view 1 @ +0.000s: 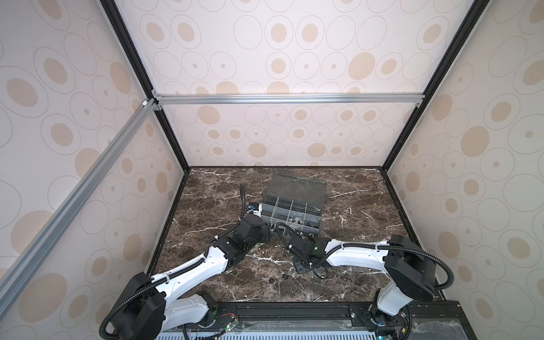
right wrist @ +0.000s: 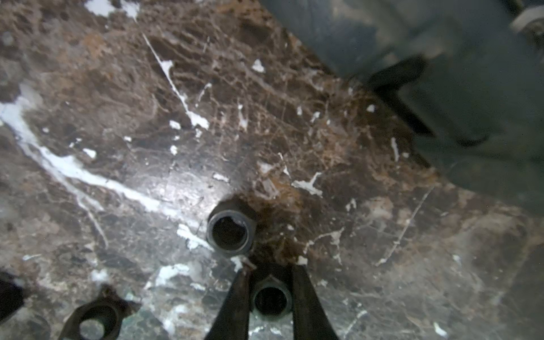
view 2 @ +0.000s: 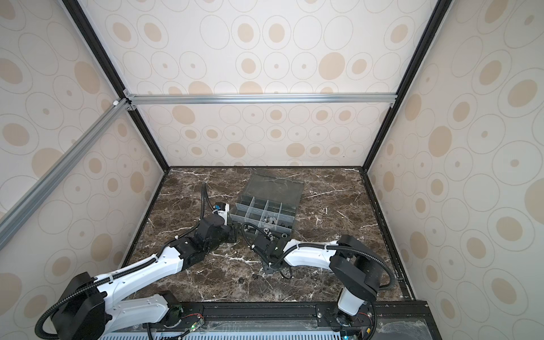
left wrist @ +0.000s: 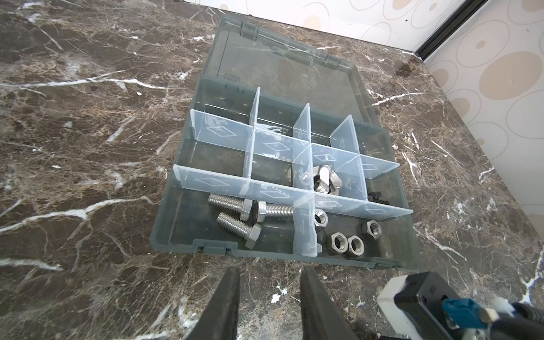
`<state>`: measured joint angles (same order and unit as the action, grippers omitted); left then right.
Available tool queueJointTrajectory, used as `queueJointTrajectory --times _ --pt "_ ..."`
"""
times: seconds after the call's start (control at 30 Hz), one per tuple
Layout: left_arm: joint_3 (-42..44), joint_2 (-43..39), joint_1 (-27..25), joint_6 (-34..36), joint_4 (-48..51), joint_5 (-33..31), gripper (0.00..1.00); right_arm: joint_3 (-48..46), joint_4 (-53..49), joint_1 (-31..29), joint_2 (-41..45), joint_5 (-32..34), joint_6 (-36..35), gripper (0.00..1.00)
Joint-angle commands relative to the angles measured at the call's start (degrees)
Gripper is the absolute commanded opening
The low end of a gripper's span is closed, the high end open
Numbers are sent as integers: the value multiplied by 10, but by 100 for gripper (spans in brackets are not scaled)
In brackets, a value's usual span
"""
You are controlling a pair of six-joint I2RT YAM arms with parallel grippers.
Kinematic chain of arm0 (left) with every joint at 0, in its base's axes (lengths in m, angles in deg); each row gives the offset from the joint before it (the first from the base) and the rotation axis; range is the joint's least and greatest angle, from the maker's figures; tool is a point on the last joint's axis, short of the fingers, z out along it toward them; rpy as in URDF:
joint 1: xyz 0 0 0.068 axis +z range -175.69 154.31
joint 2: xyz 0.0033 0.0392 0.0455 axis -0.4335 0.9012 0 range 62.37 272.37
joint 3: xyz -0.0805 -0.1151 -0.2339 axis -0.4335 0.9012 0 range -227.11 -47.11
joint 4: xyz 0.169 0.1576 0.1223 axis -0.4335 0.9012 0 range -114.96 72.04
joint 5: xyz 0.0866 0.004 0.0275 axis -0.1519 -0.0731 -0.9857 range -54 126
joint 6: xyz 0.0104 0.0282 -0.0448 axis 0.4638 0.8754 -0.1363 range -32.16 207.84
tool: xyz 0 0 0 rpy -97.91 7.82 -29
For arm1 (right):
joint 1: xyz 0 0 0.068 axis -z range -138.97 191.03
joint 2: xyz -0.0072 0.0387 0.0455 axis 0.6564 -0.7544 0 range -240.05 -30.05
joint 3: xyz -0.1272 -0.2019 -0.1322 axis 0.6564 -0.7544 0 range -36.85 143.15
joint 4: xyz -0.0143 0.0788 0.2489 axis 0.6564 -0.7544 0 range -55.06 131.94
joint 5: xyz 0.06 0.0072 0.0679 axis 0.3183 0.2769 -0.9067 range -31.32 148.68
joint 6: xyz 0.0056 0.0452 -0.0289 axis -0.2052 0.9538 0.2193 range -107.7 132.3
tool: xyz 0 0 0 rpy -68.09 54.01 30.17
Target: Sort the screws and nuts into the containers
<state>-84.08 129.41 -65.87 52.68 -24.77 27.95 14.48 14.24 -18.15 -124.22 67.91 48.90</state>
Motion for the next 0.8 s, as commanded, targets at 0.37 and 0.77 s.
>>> queueJointTrajectory --times 0.37,0.77 --pt "7 -9 5 -10 4 -10 35 54 -44 -4 31 37 -23 18" --pt "13 -15 7 -11 0 -12 35 148 -4 50 16 37 -88 19"
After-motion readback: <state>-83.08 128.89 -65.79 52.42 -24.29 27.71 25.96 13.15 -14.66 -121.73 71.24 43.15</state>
